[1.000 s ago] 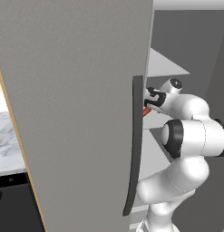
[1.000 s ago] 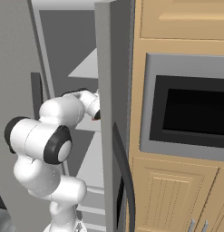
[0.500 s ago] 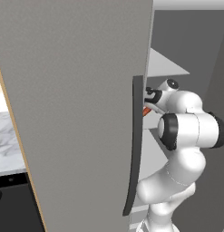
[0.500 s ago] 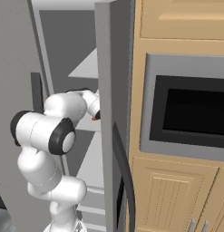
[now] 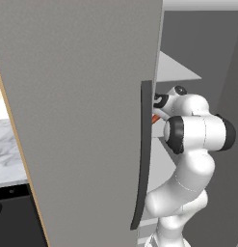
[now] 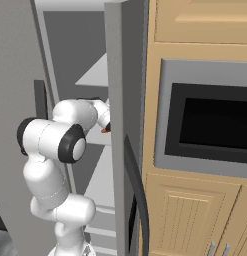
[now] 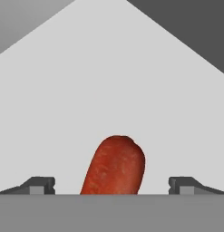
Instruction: Take the mushroom and carrot out of the freezer and place them in the tupperware container on the counter. Then put the tupperware containing the vegetables back in the freezer.
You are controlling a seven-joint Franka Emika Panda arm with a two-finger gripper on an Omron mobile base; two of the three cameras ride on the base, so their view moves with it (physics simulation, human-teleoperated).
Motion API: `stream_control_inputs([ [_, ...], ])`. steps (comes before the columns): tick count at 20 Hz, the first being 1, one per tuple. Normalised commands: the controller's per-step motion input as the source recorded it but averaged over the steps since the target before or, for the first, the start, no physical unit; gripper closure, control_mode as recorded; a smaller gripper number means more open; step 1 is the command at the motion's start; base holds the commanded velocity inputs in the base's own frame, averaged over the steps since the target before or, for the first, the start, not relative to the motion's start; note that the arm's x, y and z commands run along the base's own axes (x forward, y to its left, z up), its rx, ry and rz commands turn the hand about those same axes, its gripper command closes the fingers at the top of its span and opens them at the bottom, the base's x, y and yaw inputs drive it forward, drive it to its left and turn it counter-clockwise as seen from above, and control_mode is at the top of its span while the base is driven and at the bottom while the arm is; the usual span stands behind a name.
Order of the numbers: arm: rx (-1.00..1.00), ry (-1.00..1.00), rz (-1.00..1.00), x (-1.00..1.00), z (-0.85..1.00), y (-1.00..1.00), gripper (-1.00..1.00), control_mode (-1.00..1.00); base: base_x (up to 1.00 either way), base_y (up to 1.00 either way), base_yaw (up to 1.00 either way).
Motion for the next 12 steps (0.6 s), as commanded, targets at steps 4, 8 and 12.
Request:
stream_control_inputs([
  [4,0.00,0.00,0.00,0.01,-0.16,0.03,-1.00,-1.00,0.00,0.00,0.00],
  [8,0.00,0.00,0.00,0.00,-0.18,0.09,-1.00,-1.00,0.00,0.00,0.00],
  [12,0.00,0.00,0.00,0.00,-0.24,0.22,1.00,-1.00,0.00,0.00,0.00],
])
